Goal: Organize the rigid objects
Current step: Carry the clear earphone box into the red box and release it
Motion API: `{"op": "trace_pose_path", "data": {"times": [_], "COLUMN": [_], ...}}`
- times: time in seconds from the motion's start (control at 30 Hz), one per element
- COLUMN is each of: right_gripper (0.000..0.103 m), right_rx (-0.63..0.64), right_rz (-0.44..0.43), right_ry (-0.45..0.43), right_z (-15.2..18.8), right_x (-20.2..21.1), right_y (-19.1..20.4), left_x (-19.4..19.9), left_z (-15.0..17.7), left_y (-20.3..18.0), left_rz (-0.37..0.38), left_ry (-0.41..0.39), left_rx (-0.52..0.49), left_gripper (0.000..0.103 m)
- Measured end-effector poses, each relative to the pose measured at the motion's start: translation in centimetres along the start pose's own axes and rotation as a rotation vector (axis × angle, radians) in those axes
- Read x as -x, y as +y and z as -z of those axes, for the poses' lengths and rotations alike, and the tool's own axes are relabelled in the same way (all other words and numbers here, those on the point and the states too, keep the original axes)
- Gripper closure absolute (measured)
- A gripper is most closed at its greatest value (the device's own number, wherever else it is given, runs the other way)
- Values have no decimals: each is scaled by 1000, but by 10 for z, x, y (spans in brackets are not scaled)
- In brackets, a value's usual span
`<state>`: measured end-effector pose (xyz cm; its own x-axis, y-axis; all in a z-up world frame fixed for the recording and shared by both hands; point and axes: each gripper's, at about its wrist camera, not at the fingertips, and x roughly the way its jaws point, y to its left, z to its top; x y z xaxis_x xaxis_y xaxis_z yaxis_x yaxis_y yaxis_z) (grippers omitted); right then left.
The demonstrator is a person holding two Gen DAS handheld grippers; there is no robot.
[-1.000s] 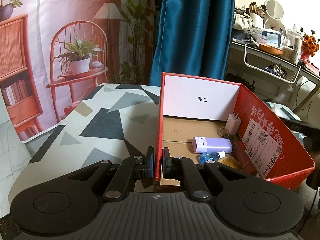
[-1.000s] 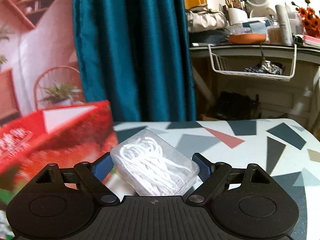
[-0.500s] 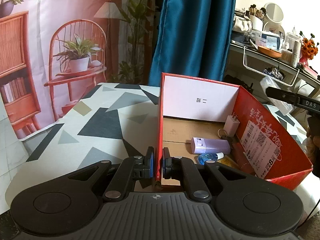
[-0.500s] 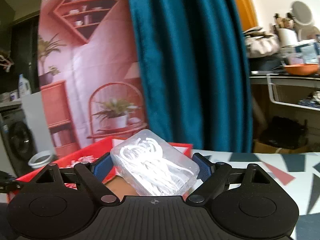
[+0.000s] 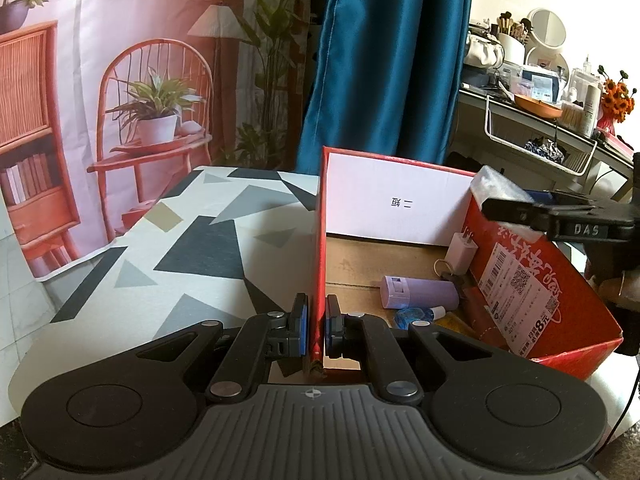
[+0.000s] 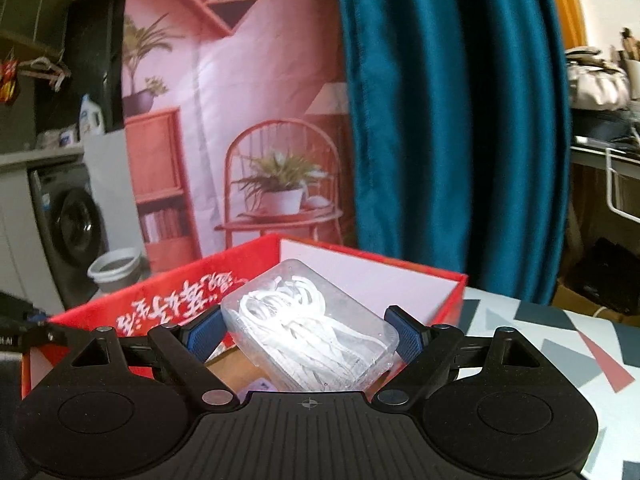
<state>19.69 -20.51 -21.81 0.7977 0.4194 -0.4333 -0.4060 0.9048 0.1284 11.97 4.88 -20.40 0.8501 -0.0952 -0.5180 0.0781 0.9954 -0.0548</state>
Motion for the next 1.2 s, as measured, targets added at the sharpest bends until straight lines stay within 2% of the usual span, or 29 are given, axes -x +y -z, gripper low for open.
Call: {"op": "trace_pose_path", "data": {"times": [0.33,0.6,0.8,0.87,0.9,1.0,1.2], "right_gripper": [20,19,11,2,0,1,0], "right_rx": [57,95,81,55,34,-39,-137], "right_rz": [3,16,53,76,82,81,170], "right_ry": [67,85,66,50,47,54,59], "right_z": [6,8,3,1,0,-3,-7], "right_x": [-7,-7,-1,5,8,16,35], "right_y": [13,19,17,14,12,4,-1], "left_x": [0,-1,-1,-2,-2,-1,0], "left_z": [0,0,-2,-3,-3,-3,-6], "left_y": [-1,-1,0,-1,-1,-2,-3], "left_rz": [1,1,-2,-4,-6,-11,-13], "left_ry": [-1,3,8,9,10,13,17], "left_rx": [1,8,6,5,4,1,-7], "left_gripper": [94,94,94,94,94,94,94]}}
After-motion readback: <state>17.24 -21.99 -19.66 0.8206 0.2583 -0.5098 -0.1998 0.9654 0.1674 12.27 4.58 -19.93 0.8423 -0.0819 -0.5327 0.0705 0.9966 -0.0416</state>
